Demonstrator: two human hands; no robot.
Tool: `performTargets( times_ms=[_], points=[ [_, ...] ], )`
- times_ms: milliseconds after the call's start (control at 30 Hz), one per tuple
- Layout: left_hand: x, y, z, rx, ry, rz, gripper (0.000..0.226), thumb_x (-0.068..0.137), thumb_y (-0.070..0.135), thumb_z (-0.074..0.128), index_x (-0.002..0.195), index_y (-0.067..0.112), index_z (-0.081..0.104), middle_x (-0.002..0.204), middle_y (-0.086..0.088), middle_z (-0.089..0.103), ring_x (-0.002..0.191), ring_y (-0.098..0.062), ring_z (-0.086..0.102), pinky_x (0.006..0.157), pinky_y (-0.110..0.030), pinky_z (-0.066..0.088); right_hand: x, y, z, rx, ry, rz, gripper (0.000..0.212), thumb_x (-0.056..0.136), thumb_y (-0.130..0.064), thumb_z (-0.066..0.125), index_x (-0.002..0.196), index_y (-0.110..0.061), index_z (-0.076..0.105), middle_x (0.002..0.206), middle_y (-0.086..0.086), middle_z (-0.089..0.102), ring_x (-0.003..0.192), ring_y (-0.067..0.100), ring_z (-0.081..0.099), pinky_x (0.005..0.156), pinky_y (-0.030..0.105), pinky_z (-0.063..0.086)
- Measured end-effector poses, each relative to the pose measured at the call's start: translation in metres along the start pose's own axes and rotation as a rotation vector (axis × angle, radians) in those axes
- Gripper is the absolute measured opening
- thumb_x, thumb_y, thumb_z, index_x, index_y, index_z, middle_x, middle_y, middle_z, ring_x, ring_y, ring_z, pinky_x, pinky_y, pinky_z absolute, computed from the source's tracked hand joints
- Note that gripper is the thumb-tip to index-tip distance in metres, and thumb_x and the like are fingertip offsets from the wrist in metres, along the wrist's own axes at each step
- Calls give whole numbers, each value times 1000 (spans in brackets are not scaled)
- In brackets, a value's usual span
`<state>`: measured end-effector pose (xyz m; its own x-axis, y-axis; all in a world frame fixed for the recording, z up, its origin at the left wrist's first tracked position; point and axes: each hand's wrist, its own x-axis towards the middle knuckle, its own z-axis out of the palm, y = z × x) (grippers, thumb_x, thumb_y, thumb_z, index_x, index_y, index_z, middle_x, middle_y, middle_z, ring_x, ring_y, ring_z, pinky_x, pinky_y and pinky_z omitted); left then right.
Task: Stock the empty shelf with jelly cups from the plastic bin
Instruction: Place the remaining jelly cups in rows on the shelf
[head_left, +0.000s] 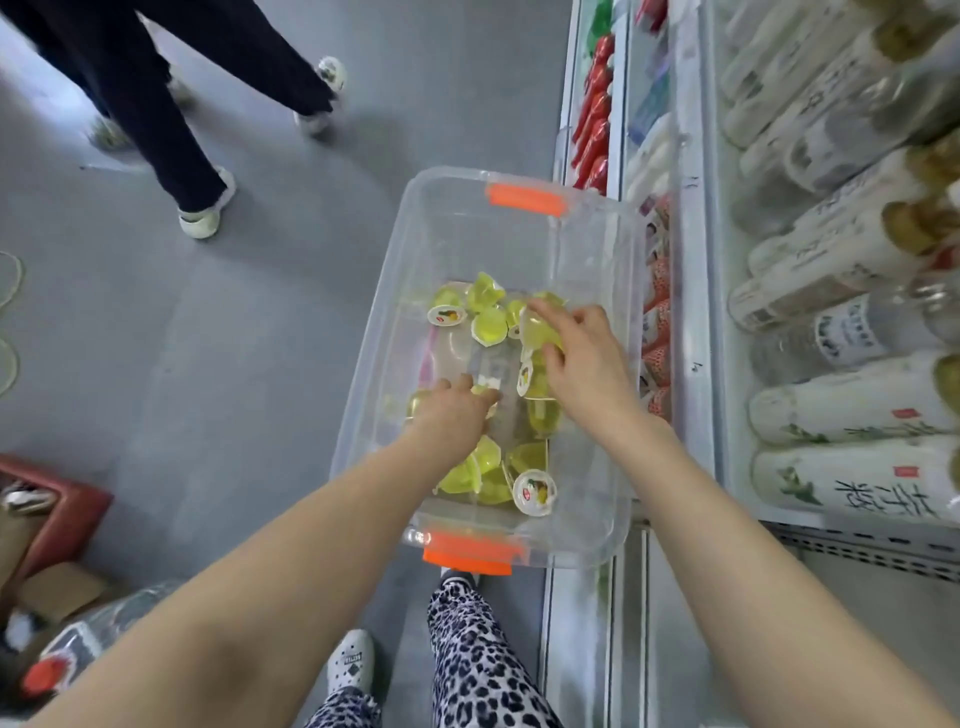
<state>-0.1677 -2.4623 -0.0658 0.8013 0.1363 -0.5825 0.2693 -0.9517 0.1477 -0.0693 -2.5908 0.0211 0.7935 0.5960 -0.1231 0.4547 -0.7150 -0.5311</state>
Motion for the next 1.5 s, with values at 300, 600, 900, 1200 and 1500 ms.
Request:
performTargets(
  times_ms=[300,600,900,1200,1500],
  points=[
    [23,0,11,-101,93,-34,36,86,14,65,118,23,51,122,-8,36,95,-34,57,67,-39,43,5,7,4,151,69,-8,34,84,-16,69,113,-32,61,110,-4,42,84,11,54,85,23,46],
    [-18,0,-30,-384,259,-56,53,80,26,66,125,13,41,118,-10,49,97,-33,56,74,-35,40,-17,-12,-5,245,117,121,59,90,-28,64,141,-19,36,129,5,42,103,10,46,89,20,35],
    [-120,-1,-55,-655,442,128,58,80,19,66,134,21,44,126,-8,43,96,-27,56,89,-36,47,-109,-41,-31,365,317,164,50,84,-29,72,123,-20,44,111,-8,53,99,9,53,84,25,43],
    [-234,14,-29,-753,571,336,52,74,30,67,124,22,55,114,2,63,101,-18,60,87,-35,49,-258,-77,-24,475,648,239,31,77,-28,73,100,-25,52,95,-13,61,84,7,58,76,27,46],
    [-347,57,21,-770,562,714,46,78,40,72,120,35,55,110,15,57,103,-8,58,91,-34,51,-444,-128,-26,495,919,381,26,78,-29,75,91,-28,53,90,-18,64,73,-1,53,67,17,42]
  ],
)
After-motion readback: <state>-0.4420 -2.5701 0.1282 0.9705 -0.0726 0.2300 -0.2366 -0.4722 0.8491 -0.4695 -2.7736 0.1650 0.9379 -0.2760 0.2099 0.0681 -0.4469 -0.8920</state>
